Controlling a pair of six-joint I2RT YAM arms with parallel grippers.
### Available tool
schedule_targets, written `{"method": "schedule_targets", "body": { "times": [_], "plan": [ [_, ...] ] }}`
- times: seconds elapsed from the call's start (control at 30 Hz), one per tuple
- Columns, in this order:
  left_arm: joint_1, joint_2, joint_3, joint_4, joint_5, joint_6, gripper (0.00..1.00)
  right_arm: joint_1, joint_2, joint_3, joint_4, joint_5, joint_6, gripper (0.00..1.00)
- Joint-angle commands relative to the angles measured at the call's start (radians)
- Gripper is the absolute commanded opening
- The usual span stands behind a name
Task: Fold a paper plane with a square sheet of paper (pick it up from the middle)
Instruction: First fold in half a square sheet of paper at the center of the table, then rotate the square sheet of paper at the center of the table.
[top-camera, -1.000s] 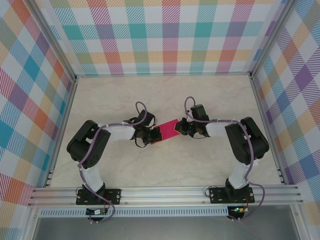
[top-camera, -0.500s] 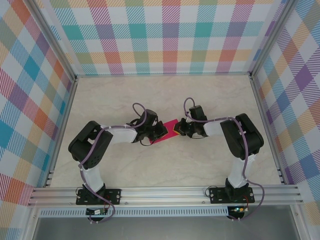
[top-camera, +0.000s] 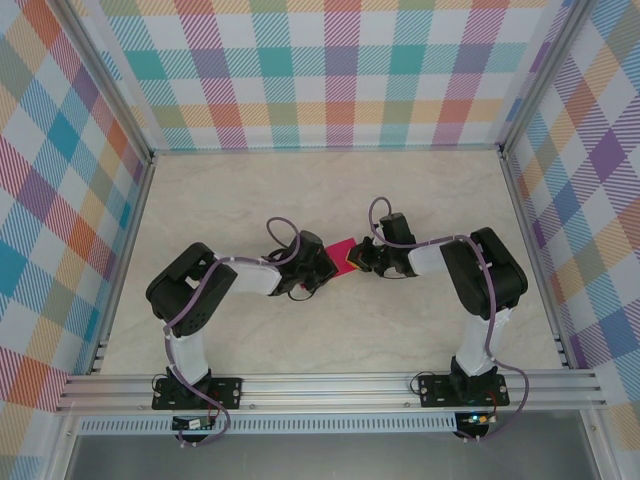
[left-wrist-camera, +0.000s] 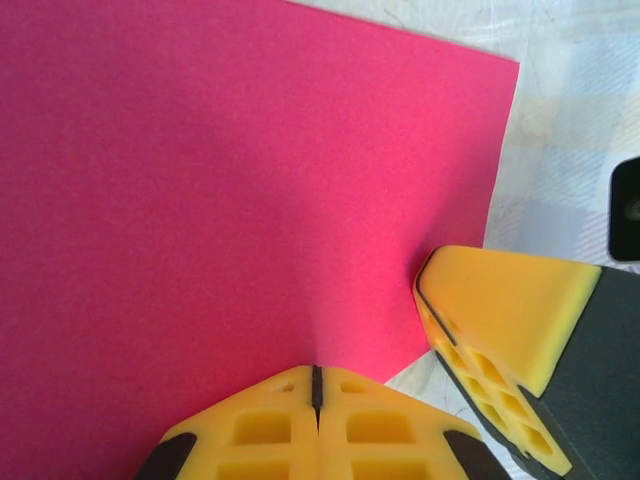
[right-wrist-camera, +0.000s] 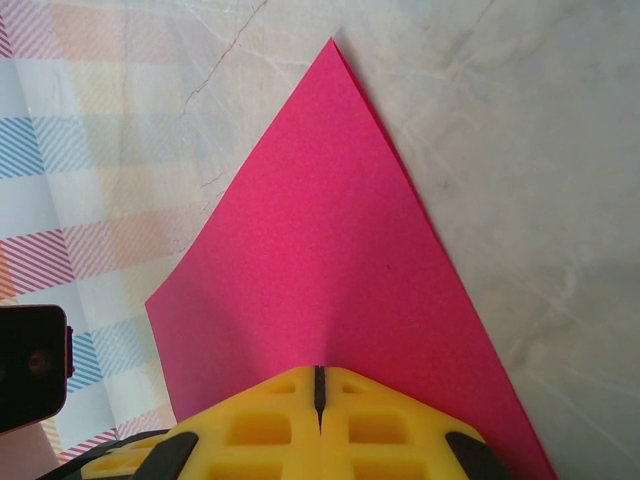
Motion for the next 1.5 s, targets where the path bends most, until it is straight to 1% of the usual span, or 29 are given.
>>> {"method": "schedule_targets", "body": {
  "times": [0.0,0.17,0.33,0.47,0.73,1.0,1.13,1.27,1.33,1.37,1.43,1.47],
  "plan": [
    [-0.018,-0.001,-0.091,-0.027,-0.080,-0.066,0.00,0.006,0.021,-0.041,-0.033,0.033,0.004,0.05],
    [-0.020,-0.020,-0.173,-0.028,-0.129,-0.112,0.00,0.003,0.030,-0.057,-0.038,0.052,-0.003,0.05],
    [-0.018,-0.081,-0.202,-0.085,-0.190,-0.117,0.00,-0.001,0.029,-0.057,-0.101,0.105,-0.018,0.04],
    [-0.009,-0.116,-0.231,-0.115,-0.213,-0.120,0.00,-0.011,0.040,-0.061,-0.122,0.137,-0.020,0.04],
    [0.018,-0.203,-0.360,-0.126,-0.247,-0.195,0.00,-0.023,0.070,-0.051,-0.120,0.135,-0.018,0.04],
    [0.037,-0.345,-0.432,-0.224,-0.308,-0.211,0.00,-0.028,0.072,-0.030,-0.143,0.139,-0.033,0.04],
    [0.045,-0.404,-0.419,-0.257,-0.309,-0.157,0.00,-0.028,0.061,-0.011,-0.159,0.121,-0.051,0.05],
    [0.087,-0.445,-0.302,-0.339,-0.271,0.017,0.00,-0.019,-0.013,0.049,-0.225,0.088,-0.112,0.10],
    [0.111,-0.465,-0.222,-0.392,-0.263,0.101,0.02,-0.010,-0.067,0.092,-0.285,0.092,-0.150,0.15],
    [0.125,-0.473,-0.184,-0.430,-0.263,0.145,0.07,-0.002,-0.091,0.119,-0.322,0.097,-0.168,0.18],
    [0.163,-0.478,-0.115,-0.503,-0.256,0.213,0.20,0.019,-0.116,0.174,-0.397,0.117,-0.192,0.24],
    [0.187,-0.476,-0.077,-0.547,-0.256,0.240,0.32,0.036,-0.118,0.204,-0.435,0.128,-0.195,0.27]
  ]
}}
